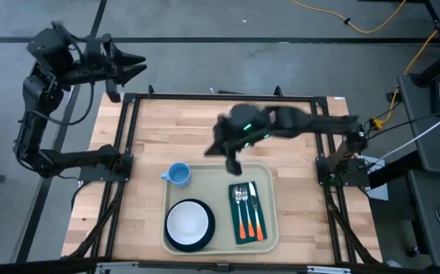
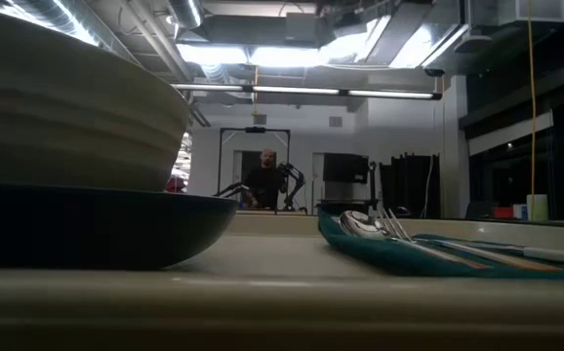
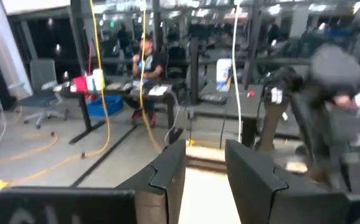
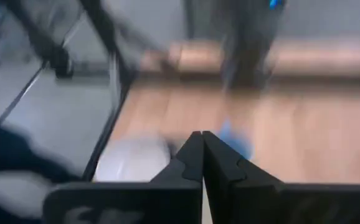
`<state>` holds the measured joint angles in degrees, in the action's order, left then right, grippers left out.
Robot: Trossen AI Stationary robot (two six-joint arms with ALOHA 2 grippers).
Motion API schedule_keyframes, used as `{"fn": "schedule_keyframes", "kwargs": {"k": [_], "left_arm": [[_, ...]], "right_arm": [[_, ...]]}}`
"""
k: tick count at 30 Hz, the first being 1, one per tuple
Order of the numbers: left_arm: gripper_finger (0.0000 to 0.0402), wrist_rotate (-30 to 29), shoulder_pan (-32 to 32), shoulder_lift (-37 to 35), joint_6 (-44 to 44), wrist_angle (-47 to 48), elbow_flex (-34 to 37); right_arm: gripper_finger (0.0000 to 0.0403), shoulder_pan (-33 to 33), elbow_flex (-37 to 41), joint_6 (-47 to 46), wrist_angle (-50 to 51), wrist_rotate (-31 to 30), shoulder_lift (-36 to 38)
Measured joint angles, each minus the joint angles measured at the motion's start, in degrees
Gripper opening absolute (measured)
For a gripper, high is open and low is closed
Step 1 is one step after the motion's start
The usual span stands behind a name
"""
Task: Set up tray
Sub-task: Return to Home Position
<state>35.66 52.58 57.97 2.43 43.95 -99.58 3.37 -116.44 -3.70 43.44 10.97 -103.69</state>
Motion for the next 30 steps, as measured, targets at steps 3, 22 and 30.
{"fn": "schedule_keyframes", "kwargs": {"k": [3, 22, 30], "left_arm": [[0.0106, 0.0, -2.0, -1.9, -4.3, -6.5, 3.7], [0.0105, -46.7, -31.0, -22.3, -11.9, -37.0, 43.8], [0.0083, -52.6, -45.0, -22.2, -3.1, -43.0, 50.8]], "right_arm": [[0.0004, -0.1, -7.2, 2.9, -1.4, -4.3, 2.2], [0.0003, -10.1, 10.3, 1.0, -10.9, -14.7, 21.1], [0.0003, -14.1, 42.9, -2.2, -38.2, -5.6, 34.8]]}}
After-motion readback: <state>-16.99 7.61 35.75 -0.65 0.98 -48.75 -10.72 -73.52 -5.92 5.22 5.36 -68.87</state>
